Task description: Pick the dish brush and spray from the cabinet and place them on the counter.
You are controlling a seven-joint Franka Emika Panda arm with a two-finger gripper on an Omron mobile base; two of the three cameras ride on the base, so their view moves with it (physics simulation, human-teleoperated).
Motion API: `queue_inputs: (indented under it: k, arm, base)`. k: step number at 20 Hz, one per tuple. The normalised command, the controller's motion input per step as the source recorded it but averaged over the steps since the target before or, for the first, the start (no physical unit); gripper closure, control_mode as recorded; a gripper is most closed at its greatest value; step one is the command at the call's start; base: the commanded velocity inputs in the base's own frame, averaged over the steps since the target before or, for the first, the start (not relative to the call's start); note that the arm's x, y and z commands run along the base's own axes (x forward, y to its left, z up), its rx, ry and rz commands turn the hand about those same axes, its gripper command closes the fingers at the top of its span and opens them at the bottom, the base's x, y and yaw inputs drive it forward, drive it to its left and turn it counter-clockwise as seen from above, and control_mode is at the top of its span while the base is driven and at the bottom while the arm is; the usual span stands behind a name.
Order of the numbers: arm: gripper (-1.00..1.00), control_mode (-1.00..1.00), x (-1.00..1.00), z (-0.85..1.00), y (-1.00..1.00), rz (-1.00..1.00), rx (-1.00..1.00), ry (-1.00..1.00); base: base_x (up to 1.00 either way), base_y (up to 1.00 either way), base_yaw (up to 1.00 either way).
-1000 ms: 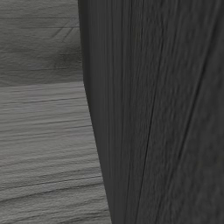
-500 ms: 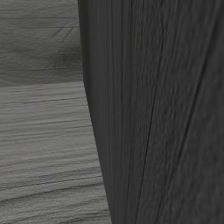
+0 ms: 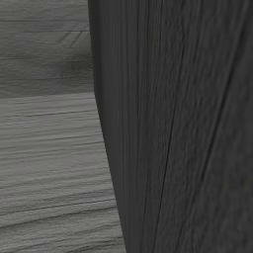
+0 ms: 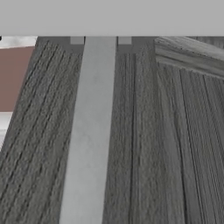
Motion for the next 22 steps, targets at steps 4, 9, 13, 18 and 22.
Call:
queue_inputs:
  k: [4, 9, 13, 18, 22]
  arm:
    - [1.0, -1.0, -0.46, -0.05, 0.36, -0.16, 0.0, 0.06]
    - [1.0, -1.0, -0.47, -0.06, 0.4, -0.15, 0.0, 0.04]
    - [1.0, -1.0, -0.44, -0.05, 0.38, -0.13, 0.0, 0.03]
    - [1.0, -1.0, -0.42, -0.01, 0.31, -0.1, 0.0, 0.0]
    - [1.0, -1.0, -0.36, 0.0, 0.27, -0.07, 0.0, 0.0]
  base:
    - [0.0, 0.0, 0.0]
    - [0.0, 0.0, 0.0]
    - [0.0, 0.0, 0.0]
    - [0.0, 0.0, 0.0]
    - [0.0, 0.0, 0.0]
